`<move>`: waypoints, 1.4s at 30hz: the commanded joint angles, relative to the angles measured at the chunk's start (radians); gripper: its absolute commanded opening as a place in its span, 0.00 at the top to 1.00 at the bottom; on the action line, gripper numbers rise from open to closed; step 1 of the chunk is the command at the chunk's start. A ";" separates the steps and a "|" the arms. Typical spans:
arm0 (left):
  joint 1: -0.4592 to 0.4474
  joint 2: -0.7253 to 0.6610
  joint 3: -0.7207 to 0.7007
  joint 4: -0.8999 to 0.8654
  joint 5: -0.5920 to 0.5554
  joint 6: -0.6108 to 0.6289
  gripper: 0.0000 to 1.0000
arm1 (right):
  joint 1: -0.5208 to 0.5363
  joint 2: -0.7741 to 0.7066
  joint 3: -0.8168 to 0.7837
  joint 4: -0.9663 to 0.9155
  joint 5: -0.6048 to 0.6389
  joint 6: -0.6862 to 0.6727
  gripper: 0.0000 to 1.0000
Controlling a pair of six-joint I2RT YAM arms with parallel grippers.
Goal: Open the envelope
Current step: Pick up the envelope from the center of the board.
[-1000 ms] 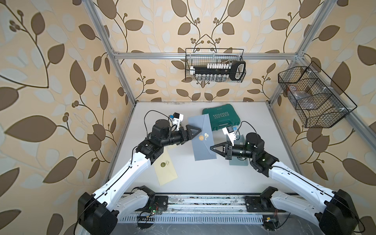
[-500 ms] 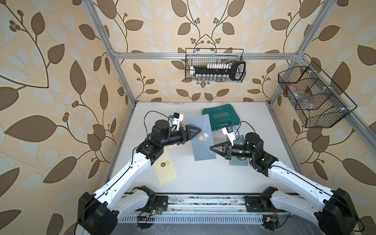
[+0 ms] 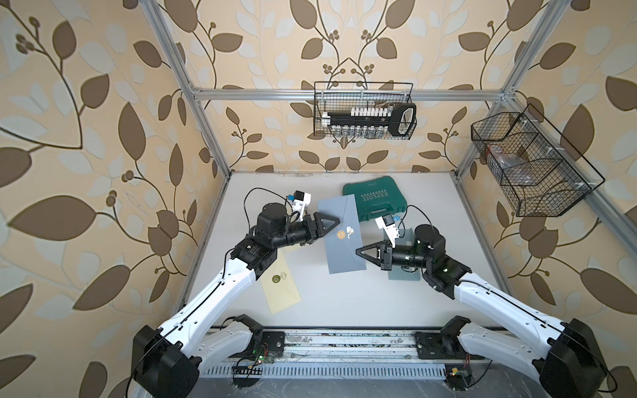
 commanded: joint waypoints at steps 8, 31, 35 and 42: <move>0.001 -0.024 -0.004 0.059 0.038 0.000 0.39 | -0.001 -0.004 0.035 -0.032 0.027 -0.015 0.97; 0.001 -0.016 0.002 0.058 0.042 0.004 0.51 | -0.001 0.017 0.044 -0.025 0.024 -0.011 0.96; 0.001 -0.019 0.000 0.055 0.037 0.005 0.54 | -0.001 0.018 0.043 -0.026 0.026 -0.012 0.97; 0.001 -0.027 -0.003 0.047 0.030 0.009 0.60 | -0.001 0.019 0.041 -0.030 0.025 -0.015 0.97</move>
